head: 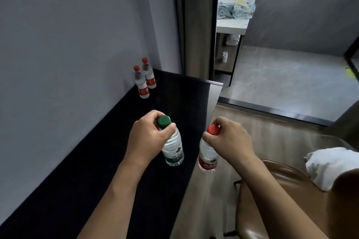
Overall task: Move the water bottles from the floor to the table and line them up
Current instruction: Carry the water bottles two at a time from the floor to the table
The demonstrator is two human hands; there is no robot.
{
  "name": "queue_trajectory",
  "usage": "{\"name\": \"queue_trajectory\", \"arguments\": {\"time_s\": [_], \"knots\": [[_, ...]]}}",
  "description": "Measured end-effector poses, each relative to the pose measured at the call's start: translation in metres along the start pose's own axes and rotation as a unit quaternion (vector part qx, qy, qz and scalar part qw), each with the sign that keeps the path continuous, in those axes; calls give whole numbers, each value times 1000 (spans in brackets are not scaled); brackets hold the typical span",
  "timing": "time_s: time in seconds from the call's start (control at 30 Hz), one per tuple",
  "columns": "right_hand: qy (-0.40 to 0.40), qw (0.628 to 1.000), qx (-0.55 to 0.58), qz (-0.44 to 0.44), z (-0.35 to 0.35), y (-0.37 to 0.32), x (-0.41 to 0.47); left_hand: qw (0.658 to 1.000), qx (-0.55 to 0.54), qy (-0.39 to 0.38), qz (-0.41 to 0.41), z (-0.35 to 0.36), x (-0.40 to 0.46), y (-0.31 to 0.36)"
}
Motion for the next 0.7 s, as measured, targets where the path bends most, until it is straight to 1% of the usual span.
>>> {"name": "queue_trajectory", "arguments": {"time_s": [0.2, 0.33, 0.47, 0.57, 0.7], "knots": [[-20, 1000, 2, -12, 23, -12, 71, 999, 24, 17, -15, 7, 59, -16], [-30, 999, -6, -20, 36, -30, 106, 999, 41, 12, -4, 1, 94, -29], [-23, 998, -21, -48, 46, -50, 143, 999, 20, 29, -12, -11, 127, -43], [-30, 997, -24, -69, 52, -65, 169, 998, 24, 48, -19, -13, 146, -51], [-47, 995, -23, -87, 69, -85, 203, 997, 38, 52, -32, -15, 168, -65]]}}
Point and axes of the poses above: each hand's wrist, its own x-axis towards the middle knuckle, its own z-axis out of the palm, y = z × x, the point moved 2 cm from there along x, towards the middle knuckle, and after that the axes turned 11 degrees about -x, right-handed, at the moved point
